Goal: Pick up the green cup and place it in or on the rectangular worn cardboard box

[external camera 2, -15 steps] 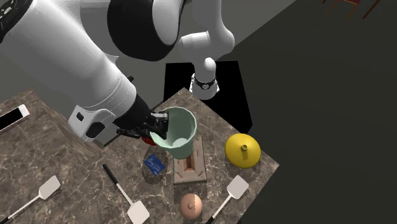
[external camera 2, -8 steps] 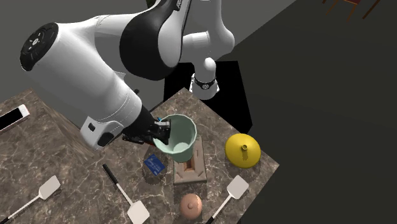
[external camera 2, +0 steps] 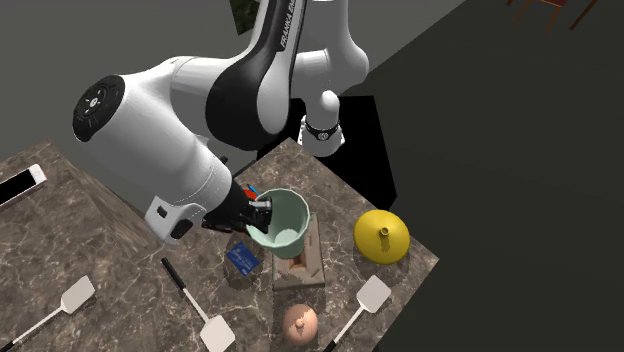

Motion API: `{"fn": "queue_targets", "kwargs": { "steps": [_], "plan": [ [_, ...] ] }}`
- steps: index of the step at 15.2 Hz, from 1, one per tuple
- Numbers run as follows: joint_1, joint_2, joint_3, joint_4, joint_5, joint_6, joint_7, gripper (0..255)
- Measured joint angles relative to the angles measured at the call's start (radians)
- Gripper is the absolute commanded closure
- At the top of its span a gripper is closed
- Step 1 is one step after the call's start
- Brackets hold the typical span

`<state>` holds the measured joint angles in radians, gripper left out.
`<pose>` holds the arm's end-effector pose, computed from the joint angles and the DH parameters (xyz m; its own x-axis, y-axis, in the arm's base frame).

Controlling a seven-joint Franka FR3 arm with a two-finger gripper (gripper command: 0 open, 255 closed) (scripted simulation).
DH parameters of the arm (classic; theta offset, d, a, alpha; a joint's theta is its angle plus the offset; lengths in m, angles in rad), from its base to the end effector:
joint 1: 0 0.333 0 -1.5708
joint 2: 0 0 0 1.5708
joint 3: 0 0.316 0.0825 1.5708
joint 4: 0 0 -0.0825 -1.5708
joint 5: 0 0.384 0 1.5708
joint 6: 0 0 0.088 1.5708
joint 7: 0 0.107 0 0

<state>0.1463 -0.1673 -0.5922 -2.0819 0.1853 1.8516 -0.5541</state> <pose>0.4563 -0.2139 0.4821 0.9973 0.0515 0.0532 0.0642 -0.9592 -0.2755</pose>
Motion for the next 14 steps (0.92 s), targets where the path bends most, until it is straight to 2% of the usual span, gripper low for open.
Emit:
{"fn": "queue_targets", "kwargs": {
  "steps": [8,9,14],
  "plan": [
    [0.0,0.011,-0.003,-0.023,0.008,0.031,-0.012,255],
    [0.0,0.011,-0.003,-0.023,0.008,0.031,-0.012,0],
    [0.0,0.011,-0.003,-0.023,0.008,0.031,-0.012,0]
  ]
}}
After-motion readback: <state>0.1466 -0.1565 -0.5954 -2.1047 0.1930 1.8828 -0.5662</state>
